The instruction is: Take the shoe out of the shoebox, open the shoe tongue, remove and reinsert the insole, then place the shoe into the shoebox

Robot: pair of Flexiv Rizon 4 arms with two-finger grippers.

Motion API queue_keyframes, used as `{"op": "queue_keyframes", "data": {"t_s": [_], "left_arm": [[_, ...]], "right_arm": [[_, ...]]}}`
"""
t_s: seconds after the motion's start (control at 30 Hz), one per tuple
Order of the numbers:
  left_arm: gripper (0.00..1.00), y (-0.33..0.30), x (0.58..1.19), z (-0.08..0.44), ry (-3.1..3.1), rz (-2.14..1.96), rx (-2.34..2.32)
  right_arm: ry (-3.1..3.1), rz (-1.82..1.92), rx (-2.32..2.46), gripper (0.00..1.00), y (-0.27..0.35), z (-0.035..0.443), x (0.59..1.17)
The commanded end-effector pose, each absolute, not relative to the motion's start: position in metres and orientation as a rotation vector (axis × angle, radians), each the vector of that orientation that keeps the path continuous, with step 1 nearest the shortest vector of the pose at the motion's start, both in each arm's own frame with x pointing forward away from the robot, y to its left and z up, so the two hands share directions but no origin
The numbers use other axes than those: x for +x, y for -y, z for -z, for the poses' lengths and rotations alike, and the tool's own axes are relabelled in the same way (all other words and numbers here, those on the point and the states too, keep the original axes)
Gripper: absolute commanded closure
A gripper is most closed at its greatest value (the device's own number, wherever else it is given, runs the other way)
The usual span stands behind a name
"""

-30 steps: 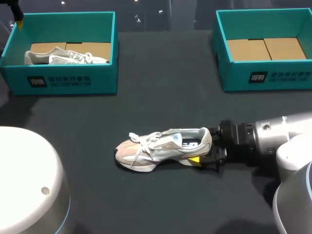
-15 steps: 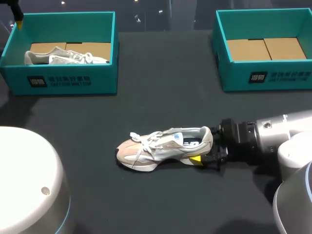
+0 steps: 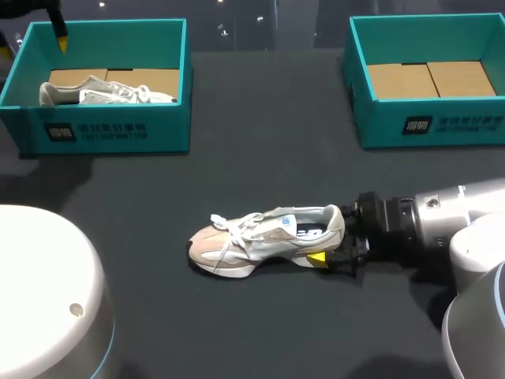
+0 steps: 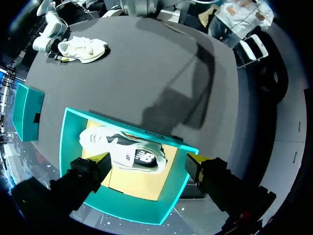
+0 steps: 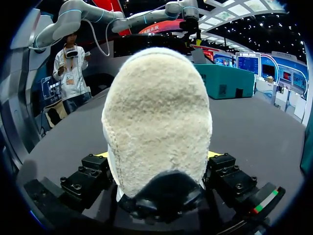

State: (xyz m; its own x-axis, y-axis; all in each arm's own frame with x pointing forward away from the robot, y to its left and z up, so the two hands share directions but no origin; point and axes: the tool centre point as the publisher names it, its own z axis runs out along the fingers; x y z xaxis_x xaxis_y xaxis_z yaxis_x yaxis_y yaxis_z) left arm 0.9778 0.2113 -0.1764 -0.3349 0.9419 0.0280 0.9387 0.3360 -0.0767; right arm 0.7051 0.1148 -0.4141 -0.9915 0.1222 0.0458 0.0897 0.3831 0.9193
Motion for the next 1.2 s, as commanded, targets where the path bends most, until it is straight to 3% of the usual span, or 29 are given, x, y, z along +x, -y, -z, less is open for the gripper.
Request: {"op": "queue_keyframes", "data": {"t_s": [0.03,0.43,0.53,0.67,0.8,1.2], "left_arm": [[0.00,-0.182,0.946,0.167,2.914,0.081,-1.149],[0.00,-0.182,0.946,0.167,2.914,0.081,-1.149],[0.00,-0.159,0.930,0.164,2.993,-0.033,-0.985],[0.00,-0.125,0.907,0.164,3.033,-0.159,-0.613],[0.00,-0.088,0.894,0.171,2.920,0.084,0.240],[0.00,-0.080,0.887,0.170,2.938,0.122,0.207]], "right_arm": [[-2.591,-1.712,0.199,1.00,-0.115,0.413,0.705],[-2.591,-1.712,0.199,1.00,-0.115,0.413,0.705],[-2.591,-1.712,0.199,1.00,-0.115,0.413,0.705],[-2.591,-1.712,0.199,1.00,-0.115,0.413,0.705],[-2.591,-1.712,0.199,1.00,-0.115,0.413,0.705],[-2.591,-1.712,0.199,1.00,-0.115,0.413,0.705]]}}
